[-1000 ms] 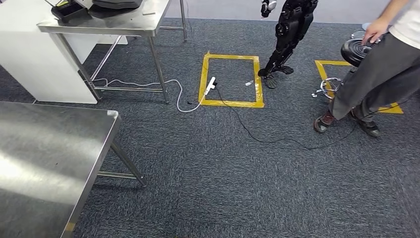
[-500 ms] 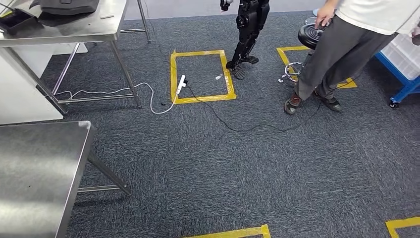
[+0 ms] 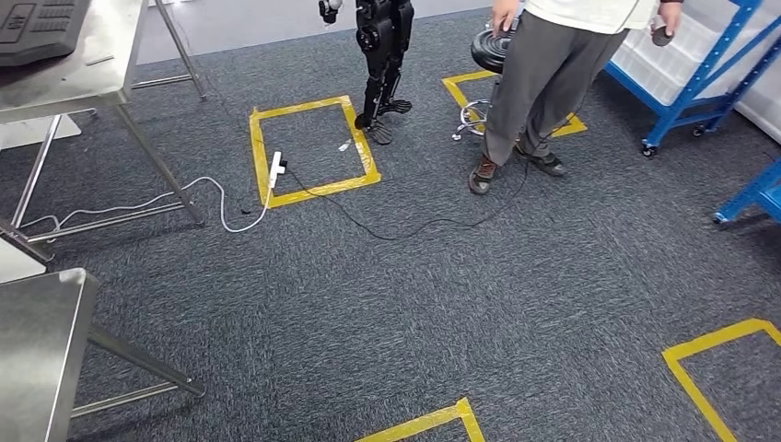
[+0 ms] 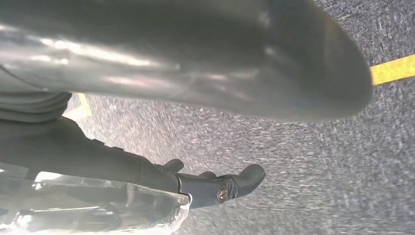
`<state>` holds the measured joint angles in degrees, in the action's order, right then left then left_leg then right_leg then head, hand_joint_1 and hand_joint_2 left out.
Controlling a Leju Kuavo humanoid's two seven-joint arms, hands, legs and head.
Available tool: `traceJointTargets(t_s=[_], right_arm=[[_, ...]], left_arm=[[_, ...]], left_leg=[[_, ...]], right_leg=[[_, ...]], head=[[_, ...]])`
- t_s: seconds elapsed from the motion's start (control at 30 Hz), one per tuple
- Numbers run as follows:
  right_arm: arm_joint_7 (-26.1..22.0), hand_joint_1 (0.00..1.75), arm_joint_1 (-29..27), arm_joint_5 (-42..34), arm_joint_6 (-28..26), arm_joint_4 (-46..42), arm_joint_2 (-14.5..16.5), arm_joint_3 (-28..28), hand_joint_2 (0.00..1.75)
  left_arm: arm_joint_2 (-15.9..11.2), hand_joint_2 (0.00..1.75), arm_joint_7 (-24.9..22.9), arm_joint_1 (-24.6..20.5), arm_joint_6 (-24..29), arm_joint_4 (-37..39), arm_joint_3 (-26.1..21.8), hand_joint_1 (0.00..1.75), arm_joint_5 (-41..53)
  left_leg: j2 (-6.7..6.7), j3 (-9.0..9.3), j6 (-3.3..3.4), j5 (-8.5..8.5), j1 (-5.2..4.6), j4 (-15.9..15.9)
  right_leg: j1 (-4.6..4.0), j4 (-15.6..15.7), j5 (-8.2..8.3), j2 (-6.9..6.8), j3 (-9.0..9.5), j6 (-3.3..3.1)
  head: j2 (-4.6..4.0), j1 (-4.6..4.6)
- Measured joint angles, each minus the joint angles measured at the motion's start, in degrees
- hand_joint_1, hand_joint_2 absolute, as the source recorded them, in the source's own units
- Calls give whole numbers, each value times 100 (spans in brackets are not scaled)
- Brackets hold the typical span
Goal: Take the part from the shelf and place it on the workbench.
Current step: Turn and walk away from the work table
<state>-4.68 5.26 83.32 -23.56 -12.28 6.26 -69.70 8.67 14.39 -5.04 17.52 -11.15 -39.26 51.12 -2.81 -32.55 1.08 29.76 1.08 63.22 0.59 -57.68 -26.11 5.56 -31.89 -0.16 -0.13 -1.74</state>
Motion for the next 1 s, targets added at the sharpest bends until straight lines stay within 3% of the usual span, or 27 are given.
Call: traceJointTargets(t_s=[0.07, 0.13, 0.17, 0.23, 0.3, 0.37, 0.4, 0.43, 0.5, 0.57, 0.6, 0.63, 0.67, 0.73, 0.8, 0.87, 0.9, 0.93, 1.0], right_arm=[[0, 0, 14, 1, 0, 0, 7, 0, 0], [0, 0, 6, 1, 0, 0, 9, 0, 0], [-1, 0, -6, 1, 0, 1, 6, 0, 0], [-2, 0, -10, -1, 2, 2, 3, 0, 0], [-5, 0, 9, 0, 6, 2, 5, 0, 0], [-7, 0, 11, 3, 22, 2, 5, 0, 0], [-7, 0, 4, 4, 31, 2, 4, 0, 0], [-7, 0, -2, 4, 38, 2, 2, 0, 0], [-7, 0, 4, 9, 47, 2, -1, 1, 0], [-10, 0, 32, 15, 59, 3, 4, 2, 0], [-11, 0, 39, 17, 66, 4, 8, 2, 0], [-13, 0, 36, 18, 72, 4, 6, 2, 0], [-13, 0, 26, 21, 77, 4, 4, 2, 0], [-16, 0, 19, 33, 81, 4, 4, 2, 0], [-20, 0, 36, 51, 81, 4, 8, 3, 0], [-22, 0, 43, 63, 81, 4, 10, 4, 0], [-22, 0, 36, 65, 81, 4, 10, 4, 0], [-22, 0, 27, 66, 81, 4, 10, 4, 0], [-23, 0, 21, 67, 81, 4, 13, 5, 0]], left_arm=[[-5, 0, 1, -1, -1, 0, 1, 0, 2], [-4, 0, 1, -7, -2, 0, 2, 0, 4], [4, 0, 1, -12, -7, -1, 4, 0, 4], [14, 0, -4, -13, -17, -2, 5, 0, 4], [13, 0, -22, -5, -30, -2, 4, 0, 4], [11, 0, -43, -2, -42, -2, 4, 0, 4], [11, 0, -49, -2, -46, -2, 4, 0, 4], [13, 0, -52, -2, -51, -2, 4, 0, 4], [15, 0, -58, -1, -56, -2, 4, 0, 4], [9, 0, -62, 0, -60, -2, 4, 0, 4], [4, 0, -64, -5, -61, -2, 4, 0, 4], [3, 0, -65, -15, -63, -2, 4, 0, 4], [3, 0, -67, -26, -64, -2, 4, 0, 4], [2, 0, -71, -37, -65, -2, 4, 0, 4], [-1, 0, -75, -17, -65, -2, 5, 0, 4], [-1, 0, -78, 10, -65, -1, 5, 0, 2], [-2, 0, -78, 17, -65, 0, 5, 0, 0], [-3, 0, -79, 19, -65, 0, 4, 0, -2], [-10, 0, -79, 18, -65, 0, 4, 0, -4]], left_leg=[[-204, 199, 22, -138, -10, -447], [-129, 214, 46, -143, -49, -506], [-48, 227, 75, -177, -56, -548], [125, 256, 150, -248, -50, -655], [313, 258, 191, -271, -56, -699], [501, 243, 198, -268, -68, -697], [587, 238, 193, -265, -68, -696], [665, 240, 184, -260, -65, -695], [805, 260, 141, -234, -70, -683], [934, 290, 67, -191, -102, -655], [999, 304, 32, -175, -112, -645], [1066, 324, 0, -163, -106, -639], [1067, 335, -40, -141, -82, -625], [776, 268, -113, 45, -33, -407], [388, -18, -139, 426, -13, 247], [288, -349, -130, 677, -13, 916], [277, -417, -121, 645, -12, 1017], [265, -379, -108, 496, -11, 892], [85, -69, -65, 66, 0, 181]], right_leg=[[-2, -7, 21, 133, -33, 39], [12, 14, 61, 258, -105, 115], [16, 1, 68, 242, -142, 148], [0, -247, -60, -30, -313, 166], [-6, -914, -375, -367, -651, 137], [15, -1518, -587, -465, -931, 162], [30, -1552, -572, -491, -922, 203], [47, -1351, -479, -532, -789, 255], [76, -552, -225, -798, -311, 336], [57, -28, -84, -1025, -8, 306], [36, 37, -69, -1040, 22, 269], [21, 34, -54, -960, 0, 229], [45, 36, -45, -888, -2, 190], [79, 48, -20, -748, 2, 101], [72, 50, 5, -599, 4, 24], [39, 48, 17, -429, -7, -11], [29, 44, 20, -343, -6, -15], [25, 39, 20, -258, 0, -14], [26, 26, 24, -92, 9, -7]], head=[[0, 3], [0, 3], [0, 3], [0, 20], [0, 41], [0, 50], [0, 52], [0, 54], [0, 61], [0, 55], [0, 47], [0, 34], [0, 26], [0, 17], [0, 6], [0, 7], [0, 5], [0, 7], [0, 6]])
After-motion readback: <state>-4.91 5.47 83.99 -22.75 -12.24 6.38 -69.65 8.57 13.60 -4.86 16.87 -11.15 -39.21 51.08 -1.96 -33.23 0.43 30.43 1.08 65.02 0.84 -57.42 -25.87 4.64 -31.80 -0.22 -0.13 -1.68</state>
